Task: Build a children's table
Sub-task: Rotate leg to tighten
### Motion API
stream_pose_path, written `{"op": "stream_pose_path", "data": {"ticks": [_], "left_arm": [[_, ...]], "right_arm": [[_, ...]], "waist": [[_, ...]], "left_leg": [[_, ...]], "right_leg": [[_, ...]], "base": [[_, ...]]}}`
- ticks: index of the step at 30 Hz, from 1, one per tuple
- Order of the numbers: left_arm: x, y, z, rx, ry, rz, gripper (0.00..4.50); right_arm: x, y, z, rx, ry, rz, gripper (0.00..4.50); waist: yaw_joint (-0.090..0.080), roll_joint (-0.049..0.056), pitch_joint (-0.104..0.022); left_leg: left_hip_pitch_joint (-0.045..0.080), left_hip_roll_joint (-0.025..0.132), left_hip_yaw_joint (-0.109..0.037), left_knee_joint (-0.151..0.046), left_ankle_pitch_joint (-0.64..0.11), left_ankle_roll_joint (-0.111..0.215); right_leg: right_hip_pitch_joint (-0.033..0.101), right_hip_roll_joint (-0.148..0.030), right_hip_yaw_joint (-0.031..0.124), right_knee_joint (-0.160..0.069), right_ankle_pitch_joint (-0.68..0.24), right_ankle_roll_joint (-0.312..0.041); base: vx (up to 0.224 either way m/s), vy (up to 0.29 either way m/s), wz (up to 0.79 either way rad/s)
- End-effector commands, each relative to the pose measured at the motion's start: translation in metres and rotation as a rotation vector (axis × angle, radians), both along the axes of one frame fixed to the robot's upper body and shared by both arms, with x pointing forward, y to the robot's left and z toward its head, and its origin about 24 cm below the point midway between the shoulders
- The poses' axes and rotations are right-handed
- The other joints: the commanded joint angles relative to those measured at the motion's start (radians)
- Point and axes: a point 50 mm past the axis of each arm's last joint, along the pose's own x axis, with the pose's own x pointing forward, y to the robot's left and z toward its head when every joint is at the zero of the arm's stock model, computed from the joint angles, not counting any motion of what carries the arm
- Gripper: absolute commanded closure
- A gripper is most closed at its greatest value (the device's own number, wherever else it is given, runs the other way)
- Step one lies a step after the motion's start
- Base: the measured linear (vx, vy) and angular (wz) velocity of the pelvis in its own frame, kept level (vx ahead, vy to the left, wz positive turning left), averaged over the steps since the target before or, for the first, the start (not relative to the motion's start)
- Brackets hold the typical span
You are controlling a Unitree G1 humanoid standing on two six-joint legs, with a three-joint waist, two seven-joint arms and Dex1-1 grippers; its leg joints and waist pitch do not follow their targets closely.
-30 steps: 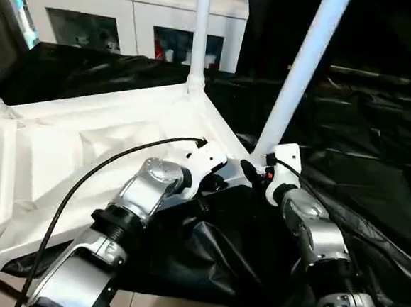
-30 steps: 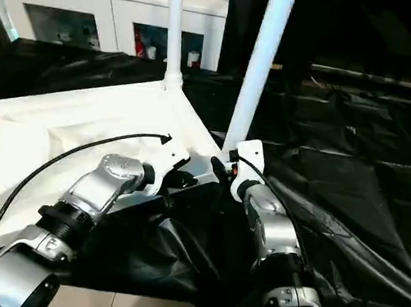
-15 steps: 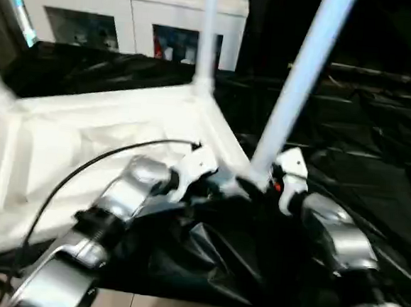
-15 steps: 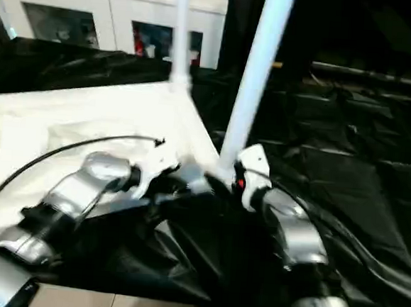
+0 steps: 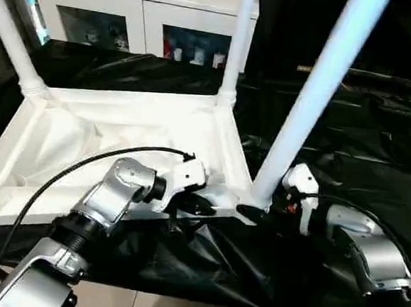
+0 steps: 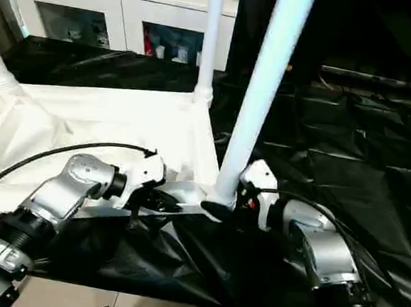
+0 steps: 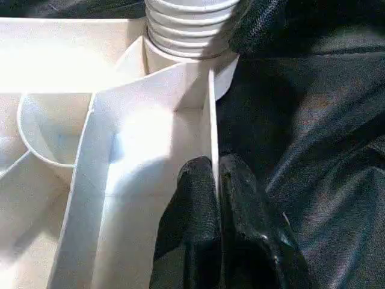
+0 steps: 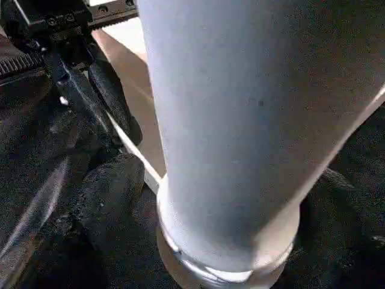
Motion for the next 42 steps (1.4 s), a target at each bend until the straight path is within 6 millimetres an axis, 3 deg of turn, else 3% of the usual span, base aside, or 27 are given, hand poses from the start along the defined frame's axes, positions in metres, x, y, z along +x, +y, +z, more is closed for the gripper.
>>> {"op": "stream_pose_path", "data": {"ticks": [1, 2, 12, 19, 23, 27, 28, 29, 34, 37, 40, 42], "left_arm": [[-0.004, -0.011, 0.005, -0.048, -0.008, -0.055, 4.50], [-0.004, -0.011, 0.004, -0.048, -0.008, -0.055, 4.50], [0.001, -0.012, 0.004, -0.045, -0.030, 0.004, 4.50], [0.026, -0.027, -0.001, -0.013, -0.089, 0.274, 4.50], [0.033, -0.054, -0.001, -0.038, -0.097, 0.395, 4.50], [0.034, -0.075, 0.000, -0.052, -0.110, 0.405, 4.50], [0.034, -0.079, 0.001, -0.056, -0.112, 0.402, 4.50], [0.034, -0.081, 0.002, -0.061, -0.115, 0.392, 4.50], [0.033, -0.078, 0.001, -0.067, -0.118, 0.359, 4.50], [0.032, -0.068, -0.002, -0.059, -0.099, 0.340, 4.50], [0.028, -0.052, -0.004, -0.071, -0.101, 0.273, 4.50], [0.027, -0.051, -0.003, -0.079, -0.105, 0.256, 4.50]], "right_arm": [[-0.003, 0.004, -0.001, 0.001, 0.013, 0.027, 0.96], [-0.003, 0.005, -0.002, -0.001, 0.015, 0.029, 1.24], [-0.001, 0.009, -0.011, -0.021, 0.016, -0.029, 1.74], [0.022, 0.017, -0.032, 0.001, 0.052, -0.436, 1.77], [0.035, 0.041, -0.039, -0.013, 0.074, -0.616, 1.77], [0.042, 0.066, -0.037, -0.002, 0.066, -0.614, 1.77], [0.043, 0.073, -0.035, 0.011, 0.063, -0.605, 1.22], [0.044, 0.076, -0.033, 0.026, 0.058, -0.599, 1.22], [0.045, 0.073, -0.030, 0.035, 0.045, -0.573, 0.64], [0.044, 0.061, -0.028, 0.021, 0.015, -0.512, 0.64], [0.040, 0.038, -0.023, -0.001, -0.020, -0.426, 0.64], [0.039, 0.035, -0.022, -0.002, -0.024, -0.419, 0.64]], "waist": [[-0.002, -0.005, -0.060], [-0.002, -0.005, -0.061], [-0.003, -0.004, -0.058], [-0.013, -0.005, -0.055], [-0.012, -0.004, -0.057], [-0.011, -0.004, -0.061], [-0.012, -0.003, -0.060], [-0.010, -0.002, -0.062], [-0.011, -0.001, -0.059], [-0.012, -0.002, -0.058], [-0.010, -0.003, -0.063], [-0.011, -0.005, -0.063]], "left_leg": [[0.008, 0.010, 0.015, -0.056, -0.164, 0.051], [0.008, 0.009, 0.015, -0.056, -0.159, 0.053], [0.008, 0.009, 0.015, -0.058, -0.179, 0.040], [0.016, 0.006, 0.012, -0.066, -0.263, -0.018], [0.014, 0.004, 0.012, -0.067, -0.242, -0.020], [0.009, 0.001, 0.013, -0.064, -0.210, -0.010], [0.007, 0.001, 0.013, -0.064, -0.199, -0.002], [0.007, 0.001, 0.014, -0.062, -0.188, 0.005], [0.008, 0.003, 0.013, -0.066, -0.222, 0.012], [0.007, 0.003, 0.013, -0.068, -0.235, 0.014], [0.005, 0.004, 0.013, -0.064, -0.186, 0.032], [0.004, 0.003, 0.015, -0.061, -0.169, 0.049]], "right_leg": [[0.047, -0.033, 0.029, -0.068, -0.011, -0.239], [0.047, -0.033, 0.028, -0.068, -0.004, -0.239], [0.045, -0.034, 0.029, -0.071, -0.039, -0.228], [0.034, -0.037, 0.031, -0.089, -0.237, -0.183], [0.035, -0.035, 0.032, -0.088, -0.194, -0.174], [0.039, -0.034, 0.032, -0.084, -0.124, -0.172], [0.041, -0.032, 0.032, -0.083, -0.100, -0.173], [0.041, -0.033, 0.032, -0.081, -0.078, -0.174], [0.041, -0.034, 0.030, -0.087, -0.113, -0.175], [0.042, -0.035, 0.030, -0.090, -0.134, -0.170], [0.048, -0.033, 0.029, -0.083, -0.045, -0.183], [0.049, -0.032, 0.029, -0.080, -0.006, -0.198]], "base": [[0.000, 0.000, 0.00], [0.000, 0.000, 0.00], [0.000, 0.000, 0.00], [0.000, 0.000, 0.00], [0.000, 0.000, 0.00], [0.000, 0.000, 0.00], [0.000, 0.000, 0.00], [0.000, 0.000, 0.00], [0.000, 0.000, 0.00], [0.000, 0.000, 0.00], [0.000, 0.000, 0.00], [0.000, 0.000, 0.00]]}}
